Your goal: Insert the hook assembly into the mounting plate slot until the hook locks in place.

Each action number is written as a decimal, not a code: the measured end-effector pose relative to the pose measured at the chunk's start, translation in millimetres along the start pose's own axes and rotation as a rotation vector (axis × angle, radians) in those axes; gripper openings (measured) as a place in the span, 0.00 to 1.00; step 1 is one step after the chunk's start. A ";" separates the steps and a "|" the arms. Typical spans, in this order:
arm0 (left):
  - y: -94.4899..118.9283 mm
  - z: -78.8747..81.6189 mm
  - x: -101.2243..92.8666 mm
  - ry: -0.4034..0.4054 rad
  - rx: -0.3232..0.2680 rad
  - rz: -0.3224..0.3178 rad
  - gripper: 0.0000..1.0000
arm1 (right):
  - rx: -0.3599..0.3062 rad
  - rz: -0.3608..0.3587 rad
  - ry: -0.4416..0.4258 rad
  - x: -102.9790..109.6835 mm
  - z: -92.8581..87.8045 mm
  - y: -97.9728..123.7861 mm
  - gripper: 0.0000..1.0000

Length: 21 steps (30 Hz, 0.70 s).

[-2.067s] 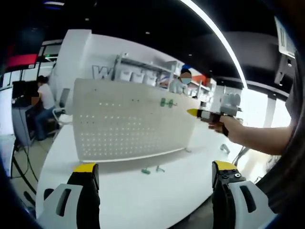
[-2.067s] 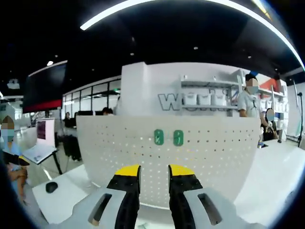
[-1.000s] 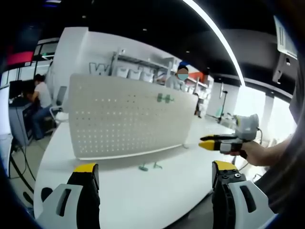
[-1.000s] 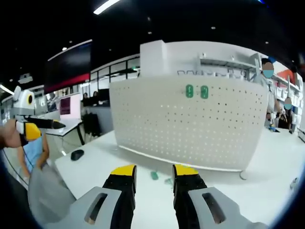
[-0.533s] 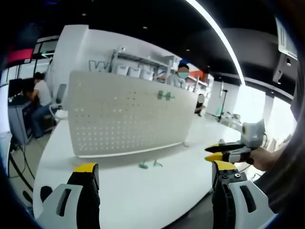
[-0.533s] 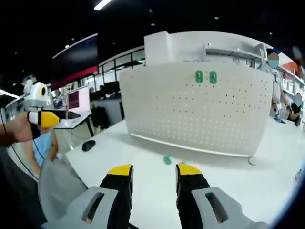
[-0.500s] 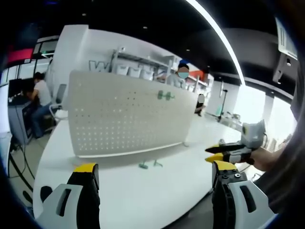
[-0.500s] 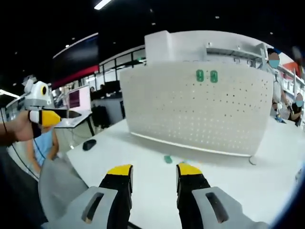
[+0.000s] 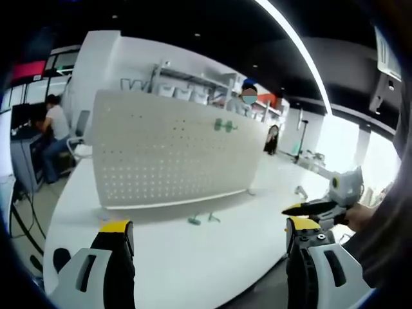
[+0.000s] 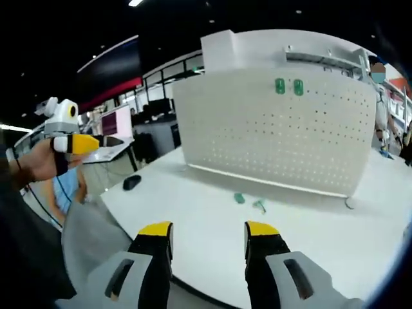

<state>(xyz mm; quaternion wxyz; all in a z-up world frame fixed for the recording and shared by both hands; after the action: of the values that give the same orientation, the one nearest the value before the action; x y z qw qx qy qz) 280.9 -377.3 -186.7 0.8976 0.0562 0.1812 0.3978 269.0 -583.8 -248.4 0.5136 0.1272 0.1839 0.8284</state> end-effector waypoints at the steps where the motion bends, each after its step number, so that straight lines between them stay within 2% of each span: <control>1: -0.2 -1.1 0.3 0.000 0.003 0.000 1.00 | 0.008 0.001 -0.004 -0.3 -1.6 -0.1 0.47; 4: -0.9 -5.3 0.4 0.002 0.017 -0.002 1.00 | 0.026 0.002 -0.023 -1.9 -6.5 0.1 0.52; 15: -3.8 -11.9 1.1 0.015 0.036 -0.011 1.00 | 0.056 0.020 -0.017 -2.0 -12.0 1.1 0.53; 21: -3.3 -17.3 1.4 0.027 0.049 -0.013 1.00 | 0.084 0.054 -0.033 -3.8 -10.5 0.2 0.53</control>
<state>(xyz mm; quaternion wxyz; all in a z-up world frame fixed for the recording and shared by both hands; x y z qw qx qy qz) 277.7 -379.3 -204.0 0.8960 0.0715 0.2033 0.3883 266.3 -589.2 -257.8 0.4881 0.1672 0.2066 0.8313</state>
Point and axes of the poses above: the point that each gripper's makers call its tool centre point, and the gripper's own axes: y roughly backward along the fingers, x roughly to its left, z roughly out of its top, the point moved 1 cm from there along y, roughly backward along the fingers, and after that the axes turned 10 degrees about -z, right-handed, at the moved point
